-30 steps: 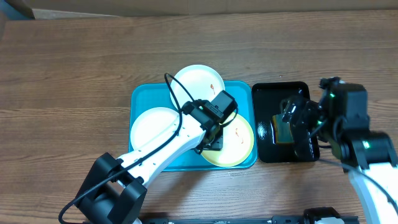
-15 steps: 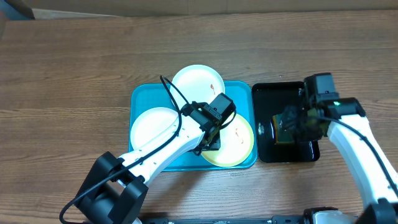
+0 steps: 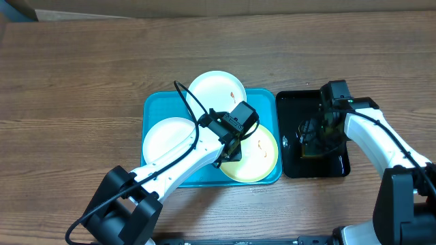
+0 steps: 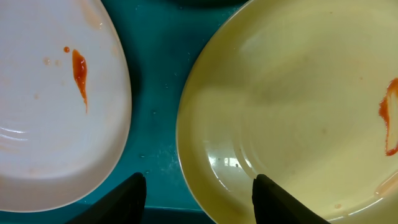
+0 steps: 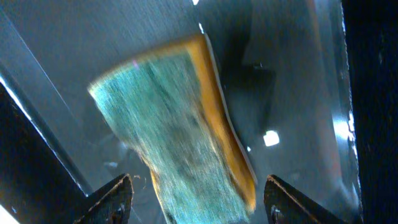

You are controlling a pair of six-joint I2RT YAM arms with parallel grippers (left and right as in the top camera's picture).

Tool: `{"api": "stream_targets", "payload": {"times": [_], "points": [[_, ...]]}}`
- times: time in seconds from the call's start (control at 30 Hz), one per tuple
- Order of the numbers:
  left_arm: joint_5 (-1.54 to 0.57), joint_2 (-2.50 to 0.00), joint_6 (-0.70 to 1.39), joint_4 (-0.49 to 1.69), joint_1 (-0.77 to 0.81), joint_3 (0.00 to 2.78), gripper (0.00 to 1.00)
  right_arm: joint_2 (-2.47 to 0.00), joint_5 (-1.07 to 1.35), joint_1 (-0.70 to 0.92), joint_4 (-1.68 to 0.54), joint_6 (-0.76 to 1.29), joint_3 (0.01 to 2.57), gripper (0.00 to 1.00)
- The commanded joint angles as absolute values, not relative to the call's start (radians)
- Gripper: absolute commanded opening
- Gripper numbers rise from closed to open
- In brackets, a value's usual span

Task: Clean dirty plates on tray and stack at the side
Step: 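Move the right gripper over the sponge in the black tray, then grasp the green-and-yellow sponge with the right gripper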

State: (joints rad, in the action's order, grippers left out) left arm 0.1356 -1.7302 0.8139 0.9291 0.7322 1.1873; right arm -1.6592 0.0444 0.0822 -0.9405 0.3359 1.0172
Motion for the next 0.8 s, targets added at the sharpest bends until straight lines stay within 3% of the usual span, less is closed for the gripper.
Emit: {"api": "stream_targets", "payload": {"times": [0.0, 0.7, 0.73, 0.77], "points": [[0.161, -1.740, 0.834, 0.929, 0.727, 1.184, 0.57, -1.663, 0.035, 0.085, -0.903, 0.309, 0.982, 0.68], [0.168, -1.740, 0.834, 0.930, 0.727, 1.184, 0.60, -1.663, 0.046, 0.085, -0.817, 0.307, 0.898, 0.66], [0.168, -1.740, 0.834, 0.930, 0.727, 1.184, 0.60, -1.663, 0.046, 0.085, -0.815, 0.306, 0.895, 0.63], [0.168, -1.740, 0.834, 0.930, 0.727, 1.184, 0.60, -1.663, 0.046, 0.085, -0.817, 0.307, 0.895, 0.54]]}}
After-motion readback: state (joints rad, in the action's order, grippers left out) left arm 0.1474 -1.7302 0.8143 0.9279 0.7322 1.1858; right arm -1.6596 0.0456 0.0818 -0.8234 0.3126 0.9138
